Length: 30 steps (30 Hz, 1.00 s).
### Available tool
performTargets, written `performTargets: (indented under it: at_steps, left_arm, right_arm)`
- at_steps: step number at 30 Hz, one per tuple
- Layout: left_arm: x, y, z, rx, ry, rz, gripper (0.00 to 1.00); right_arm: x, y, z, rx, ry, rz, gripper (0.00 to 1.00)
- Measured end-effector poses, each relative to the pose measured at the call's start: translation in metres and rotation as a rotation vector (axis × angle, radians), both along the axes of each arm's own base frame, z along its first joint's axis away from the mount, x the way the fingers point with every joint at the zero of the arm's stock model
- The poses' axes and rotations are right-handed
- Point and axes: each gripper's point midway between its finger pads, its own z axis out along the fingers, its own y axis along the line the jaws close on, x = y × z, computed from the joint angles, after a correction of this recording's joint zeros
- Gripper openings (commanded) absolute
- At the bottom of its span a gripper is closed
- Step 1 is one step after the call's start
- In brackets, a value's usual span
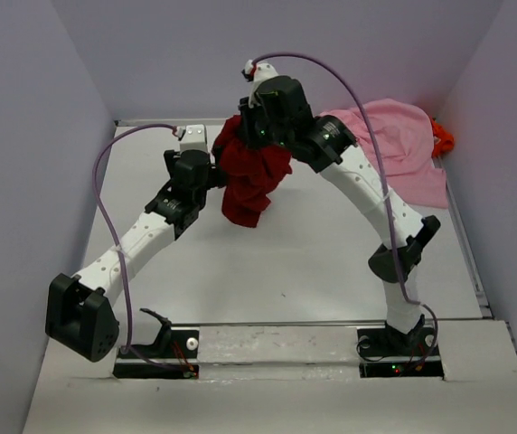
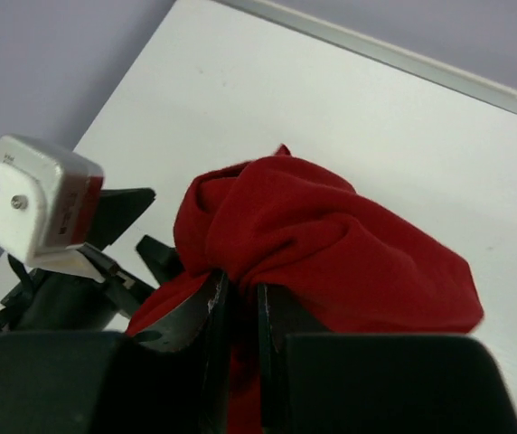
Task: Fold and stack the t-shirts
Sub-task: Move the tshirt to the center of the board
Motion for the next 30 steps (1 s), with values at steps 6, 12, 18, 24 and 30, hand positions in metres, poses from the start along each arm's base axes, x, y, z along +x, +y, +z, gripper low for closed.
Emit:
performTargets:
  at_steps: [6,12,18,24,30]
  left_arm:
    - [-0.004,0.009,0.016,-0.004,-0.041,0.032,0.93]
    - [-0.003,0.009,0.018,-0.008,-0.05,0.034,0.93]
    - [-0.004,0.007,0.018,-0.008,-0.049,0.028,0.94]
    - [-0.004,0.007,0.018,-0.005,-0.048,0.026,0.96]
    - [-0.004,0.005,0.017,-0.003,-0.045,0.018,0.99]
  right_arm:
    - [-0.025,0.031,-0.003,-0.006,-0.002,0.052,0.0]
    - [-0.026,-0.031,0.006,-0.051,-0.059,-0.117,0.0]
    - [-0.007,-0.135,-0.038,-0.129,-0.049,-0.405,0.0]
    - [0.008,-0.183,-0.171,-0.438,0.098,-0.568,0.6]
    - [0.004,-0.19,-0.224,-0.564,0.172,-0.579,0.85]
